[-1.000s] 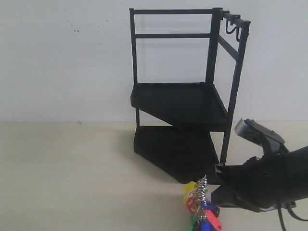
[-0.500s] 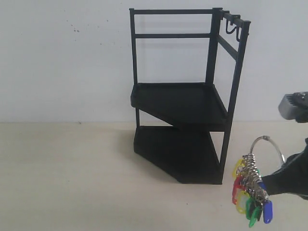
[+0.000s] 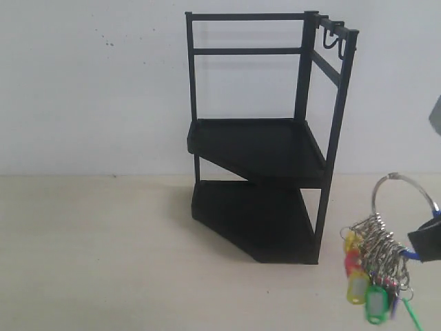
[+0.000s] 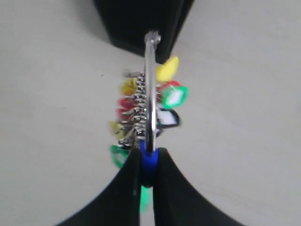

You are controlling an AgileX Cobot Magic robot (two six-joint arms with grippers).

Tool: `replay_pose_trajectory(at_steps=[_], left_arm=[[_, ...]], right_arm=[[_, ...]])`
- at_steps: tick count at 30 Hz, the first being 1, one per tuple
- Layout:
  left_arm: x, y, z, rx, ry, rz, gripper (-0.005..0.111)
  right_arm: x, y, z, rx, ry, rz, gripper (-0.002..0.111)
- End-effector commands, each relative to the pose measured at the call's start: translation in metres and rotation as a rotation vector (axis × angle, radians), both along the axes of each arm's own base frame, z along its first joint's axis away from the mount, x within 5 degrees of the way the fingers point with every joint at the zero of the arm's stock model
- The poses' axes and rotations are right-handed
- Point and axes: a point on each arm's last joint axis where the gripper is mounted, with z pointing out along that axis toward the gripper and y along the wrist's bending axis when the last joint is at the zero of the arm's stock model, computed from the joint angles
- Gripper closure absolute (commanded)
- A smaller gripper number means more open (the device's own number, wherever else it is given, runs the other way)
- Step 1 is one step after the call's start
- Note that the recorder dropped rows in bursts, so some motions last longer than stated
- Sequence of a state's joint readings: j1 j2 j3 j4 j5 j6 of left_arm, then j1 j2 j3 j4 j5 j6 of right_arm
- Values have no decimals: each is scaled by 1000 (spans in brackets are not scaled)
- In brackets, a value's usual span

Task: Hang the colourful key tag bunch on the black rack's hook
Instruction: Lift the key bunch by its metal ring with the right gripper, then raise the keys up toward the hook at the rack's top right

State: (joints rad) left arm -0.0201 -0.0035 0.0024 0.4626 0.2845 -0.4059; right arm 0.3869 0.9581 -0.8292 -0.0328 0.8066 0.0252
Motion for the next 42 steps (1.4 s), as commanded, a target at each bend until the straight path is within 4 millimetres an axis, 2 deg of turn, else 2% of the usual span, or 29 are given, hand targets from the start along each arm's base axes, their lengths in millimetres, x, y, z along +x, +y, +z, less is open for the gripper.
replay_pose_trajectory(at_steps=[1,2,4,5,6,7,8,9,10,11,12,14,18,21,22,25,29,34,39,42], left_arm=[[0,0,1,-5,0,0,102],[0,0,1,-5,0,0,102],[0,0,1,-5,0,0,102],[0,0,1,-5,0,0,102],[0,0,1,-5,0,0,102],[0,0,1,-5,0,0,102],[0,0,1,-5,0,0,102],[0,0,1,-5,0,0,102],[0,0,1,-5,0,0,102],[0,0,1,-5,0,0,102],[0,0,1,-5,0,0,102],[0,0,1,-5,0,0,102],[0,0,1,-5,0,0,102],[0,0,1,-5,0,0,102],[0,0,1,-5,0,0,102],[0,0,1,-5,0,0,102],[0,0,1,-5,0,0,102],[0,0,1,-5,0,0,102],[0,0,1,-5,0,0,102],[0,0,1,-5,0,0,102]], right_arm=[[-1,3,8,-57,-63,108,108],[-1,2,9,-69,-66,104,108],[4,-8,14,-41,-95,-68,108],[4,-8,16,-23,-107,-78,108],[2,-3,15,-27,-102,-14,108],[-2,5,15,-51,-101,121,108],[-4,8,15,-45,-102,153,108],[-2,6,16,-46,-120,114,108],[2,1,18,3,-132,-16,108],[3,-3,20,7,-149,-72,108],[3,-2,20,14,-148,-65,108],[-1,8,17,-19,-128,97,108],[4,-8,22,26,-167,-146,108],[-3,8,20,30,-137,69,108],[-2,7,21,21,-144,58,108],[6,-12,24,-12,-201,-160,108],[12,-13,33,-86,-328,-101,108],[26,-15,58,-126,-492,-98,108],[47,-14,74,-182,-546,-97,108],[62,-8,73,-218,-562,-76,108]])
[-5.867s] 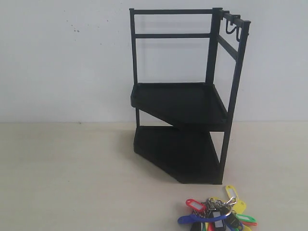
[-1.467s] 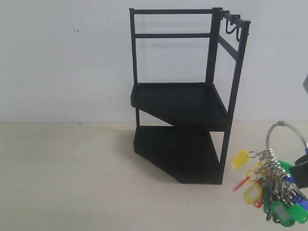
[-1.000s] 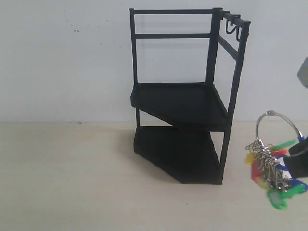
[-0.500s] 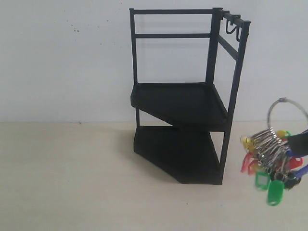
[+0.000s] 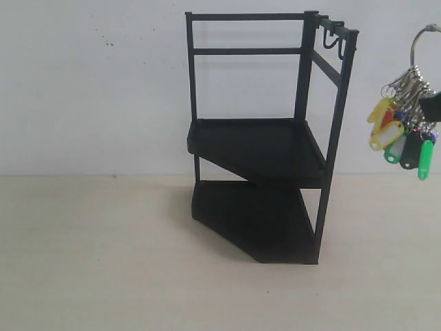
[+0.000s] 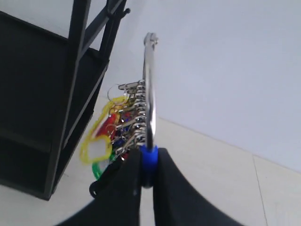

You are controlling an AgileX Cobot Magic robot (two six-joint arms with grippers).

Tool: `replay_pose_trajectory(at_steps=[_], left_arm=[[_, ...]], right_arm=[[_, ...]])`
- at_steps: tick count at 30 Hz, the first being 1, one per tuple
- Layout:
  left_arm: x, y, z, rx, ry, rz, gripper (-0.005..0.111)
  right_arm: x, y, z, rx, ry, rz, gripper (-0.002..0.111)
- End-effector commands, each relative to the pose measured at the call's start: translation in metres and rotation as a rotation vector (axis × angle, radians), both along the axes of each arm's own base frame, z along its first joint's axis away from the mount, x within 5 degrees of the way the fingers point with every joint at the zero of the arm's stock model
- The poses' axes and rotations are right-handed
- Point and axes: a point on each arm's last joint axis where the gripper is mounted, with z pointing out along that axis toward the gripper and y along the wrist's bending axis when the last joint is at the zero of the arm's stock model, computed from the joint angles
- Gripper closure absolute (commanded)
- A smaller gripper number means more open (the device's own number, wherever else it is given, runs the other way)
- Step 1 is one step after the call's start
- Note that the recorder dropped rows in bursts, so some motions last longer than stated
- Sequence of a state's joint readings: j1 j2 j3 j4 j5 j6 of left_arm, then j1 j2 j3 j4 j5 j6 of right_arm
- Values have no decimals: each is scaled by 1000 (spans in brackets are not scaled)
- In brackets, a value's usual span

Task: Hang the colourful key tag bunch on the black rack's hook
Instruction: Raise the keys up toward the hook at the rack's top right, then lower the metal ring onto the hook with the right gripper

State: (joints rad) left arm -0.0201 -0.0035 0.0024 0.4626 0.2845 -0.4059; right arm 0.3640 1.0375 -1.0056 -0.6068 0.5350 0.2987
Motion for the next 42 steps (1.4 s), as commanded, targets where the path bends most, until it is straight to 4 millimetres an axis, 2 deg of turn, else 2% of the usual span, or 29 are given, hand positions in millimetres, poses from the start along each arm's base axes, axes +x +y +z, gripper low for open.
replay_pose_trajectory(at_steps=[1,10,14,18,22,28,42], left_arm=[[0,0,1,-5,0,0,102],[0,0,1,-5,0,0,102],[0,0,1,-5,0,0,102],[0,0,1,-5,0,0,102],[0,0,1,-5,0,0,102],[0,0,1,-5,-2,-1,102],[0,0,1,-5,0,0,102]], right_arm=[[21,6,5,-48,-61,23,108],[62,8,-5,-49,-128,-57,108],[78,9,-14,32,-139,-19,108],[92,21,-26,61,-131,74,108],[107,20,-37,19,-80,21,109],[111,27,-38,33,-101,87,109],[114,28,-38,78,-99,83,109]])
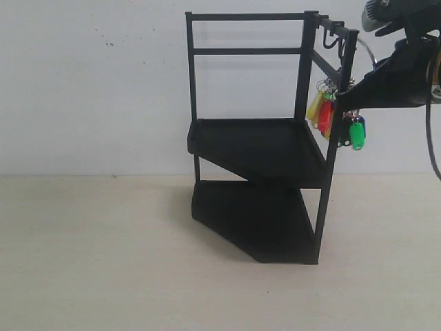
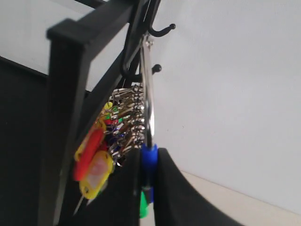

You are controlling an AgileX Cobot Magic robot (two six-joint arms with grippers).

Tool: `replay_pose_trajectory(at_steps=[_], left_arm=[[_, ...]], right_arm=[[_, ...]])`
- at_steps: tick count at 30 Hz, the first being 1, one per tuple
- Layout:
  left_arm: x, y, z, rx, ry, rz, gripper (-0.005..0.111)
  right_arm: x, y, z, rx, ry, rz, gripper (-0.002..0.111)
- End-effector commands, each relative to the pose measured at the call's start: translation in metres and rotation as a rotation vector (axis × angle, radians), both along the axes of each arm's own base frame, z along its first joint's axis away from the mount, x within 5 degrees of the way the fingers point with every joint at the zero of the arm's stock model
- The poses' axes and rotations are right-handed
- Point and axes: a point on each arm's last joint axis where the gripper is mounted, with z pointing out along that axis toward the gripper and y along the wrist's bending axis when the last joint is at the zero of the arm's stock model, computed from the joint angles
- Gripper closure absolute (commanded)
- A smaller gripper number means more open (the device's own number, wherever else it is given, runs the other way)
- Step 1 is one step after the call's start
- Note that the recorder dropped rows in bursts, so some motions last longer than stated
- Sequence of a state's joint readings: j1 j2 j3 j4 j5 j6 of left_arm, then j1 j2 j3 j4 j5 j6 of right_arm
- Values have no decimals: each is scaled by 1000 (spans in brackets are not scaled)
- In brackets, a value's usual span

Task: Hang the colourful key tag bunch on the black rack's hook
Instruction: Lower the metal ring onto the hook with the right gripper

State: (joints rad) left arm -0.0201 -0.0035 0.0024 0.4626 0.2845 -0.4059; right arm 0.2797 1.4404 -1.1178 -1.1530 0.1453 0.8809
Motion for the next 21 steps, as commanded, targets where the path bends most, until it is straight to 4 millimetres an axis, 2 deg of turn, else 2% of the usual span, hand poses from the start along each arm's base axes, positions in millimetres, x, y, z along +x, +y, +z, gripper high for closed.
replay_pose_trajectory(at_steps=[1,6,12,21], left_arm=[[0,0,1,-5,0,0,102],[0,0,1,-5,0,0,102],[0,0,1,-5,0,0,102],[0,0,1,-5,0,0,102]], right_arm=[[1,0,5,25,-16,4,109],[1,0,5,31,-15,3,104],[1,2,5,54,-17,12,85],[0,4,6,69,-23,31,84]])
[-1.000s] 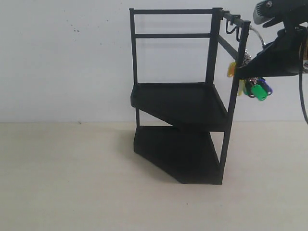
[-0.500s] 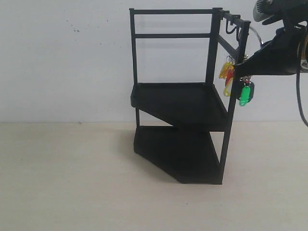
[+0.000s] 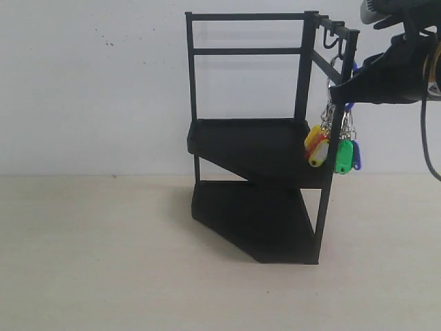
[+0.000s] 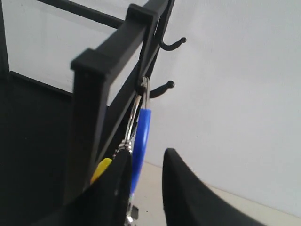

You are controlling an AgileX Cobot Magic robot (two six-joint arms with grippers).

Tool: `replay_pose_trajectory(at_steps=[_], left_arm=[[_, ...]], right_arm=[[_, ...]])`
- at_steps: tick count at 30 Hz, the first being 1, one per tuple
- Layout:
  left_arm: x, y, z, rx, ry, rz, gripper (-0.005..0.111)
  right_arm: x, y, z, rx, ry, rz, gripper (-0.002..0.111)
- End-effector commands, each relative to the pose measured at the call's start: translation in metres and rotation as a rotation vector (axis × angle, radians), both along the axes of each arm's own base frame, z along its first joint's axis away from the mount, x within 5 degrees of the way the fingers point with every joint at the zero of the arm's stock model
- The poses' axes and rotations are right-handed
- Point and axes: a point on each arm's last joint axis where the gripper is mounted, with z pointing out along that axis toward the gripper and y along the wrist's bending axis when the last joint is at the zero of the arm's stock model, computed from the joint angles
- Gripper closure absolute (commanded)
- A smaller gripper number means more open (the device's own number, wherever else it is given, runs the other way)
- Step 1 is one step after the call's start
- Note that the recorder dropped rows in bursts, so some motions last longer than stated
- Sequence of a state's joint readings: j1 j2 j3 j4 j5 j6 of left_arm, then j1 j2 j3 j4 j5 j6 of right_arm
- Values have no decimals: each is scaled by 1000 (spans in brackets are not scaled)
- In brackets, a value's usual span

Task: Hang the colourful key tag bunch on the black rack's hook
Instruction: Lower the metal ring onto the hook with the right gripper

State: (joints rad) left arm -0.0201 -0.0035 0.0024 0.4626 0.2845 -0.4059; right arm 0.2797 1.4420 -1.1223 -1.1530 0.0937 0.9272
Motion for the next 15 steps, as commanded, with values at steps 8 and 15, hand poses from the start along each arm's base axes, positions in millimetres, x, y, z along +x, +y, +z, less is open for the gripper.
replay_pose_trajectory(at_steps=[8,15], left_arm=[[0,0,1,-5,0,0,102],[0,0,1,-5,0,0,102]], right_arm=[[0,-2,3,12,-3,-17,84],[0,-6,2,0,11,-61,82]])
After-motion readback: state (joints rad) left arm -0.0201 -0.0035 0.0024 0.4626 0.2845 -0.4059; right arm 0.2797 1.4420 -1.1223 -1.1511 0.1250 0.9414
